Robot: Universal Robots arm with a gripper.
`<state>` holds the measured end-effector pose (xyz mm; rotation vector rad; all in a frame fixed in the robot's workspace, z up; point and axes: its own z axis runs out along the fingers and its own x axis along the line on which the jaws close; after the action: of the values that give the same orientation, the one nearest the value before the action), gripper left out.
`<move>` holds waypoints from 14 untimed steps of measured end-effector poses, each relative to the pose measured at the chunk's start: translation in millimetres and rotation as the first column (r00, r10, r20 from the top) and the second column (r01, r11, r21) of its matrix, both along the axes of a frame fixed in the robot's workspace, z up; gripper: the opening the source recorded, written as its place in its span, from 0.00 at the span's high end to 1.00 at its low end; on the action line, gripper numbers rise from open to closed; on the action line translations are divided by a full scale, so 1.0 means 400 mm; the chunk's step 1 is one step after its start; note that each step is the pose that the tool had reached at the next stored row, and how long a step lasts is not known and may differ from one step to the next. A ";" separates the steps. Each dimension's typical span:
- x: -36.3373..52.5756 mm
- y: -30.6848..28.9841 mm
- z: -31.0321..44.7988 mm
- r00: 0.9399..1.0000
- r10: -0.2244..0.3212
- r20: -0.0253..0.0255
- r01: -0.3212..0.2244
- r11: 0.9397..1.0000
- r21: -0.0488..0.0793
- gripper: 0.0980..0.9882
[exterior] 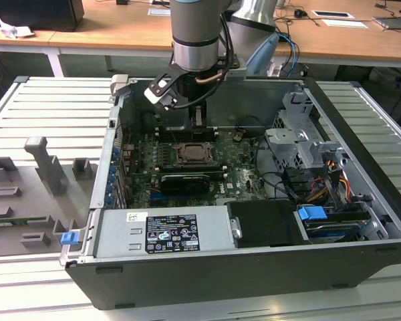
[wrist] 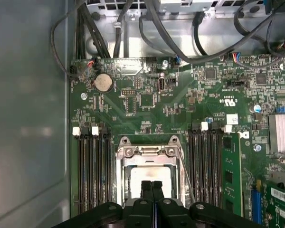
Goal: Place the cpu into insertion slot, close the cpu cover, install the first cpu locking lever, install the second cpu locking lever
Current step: 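Close the cpu cover, then install the first cpu locking lever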
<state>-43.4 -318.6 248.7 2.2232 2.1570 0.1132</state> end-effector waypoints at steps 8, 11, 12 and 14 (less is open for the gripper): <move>-0.017 0.000 0.000 1.000 0.000 0.000 0.000 1.000 0.000 0.99; -0.017 0.000 0.007 1.000 0.000 0.000 0.000 1.000 0.000 0.99; -0.017 0.000 0.008 1.000 0.000 0.000 0.000 1.000 0.000 0.99; -0.017 0.000 0.012 1.000 0.000 0.000 0.000 1.000 0.000 0.99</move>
<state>-50.3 -318.6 253.6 2.2232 2.1569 0.1131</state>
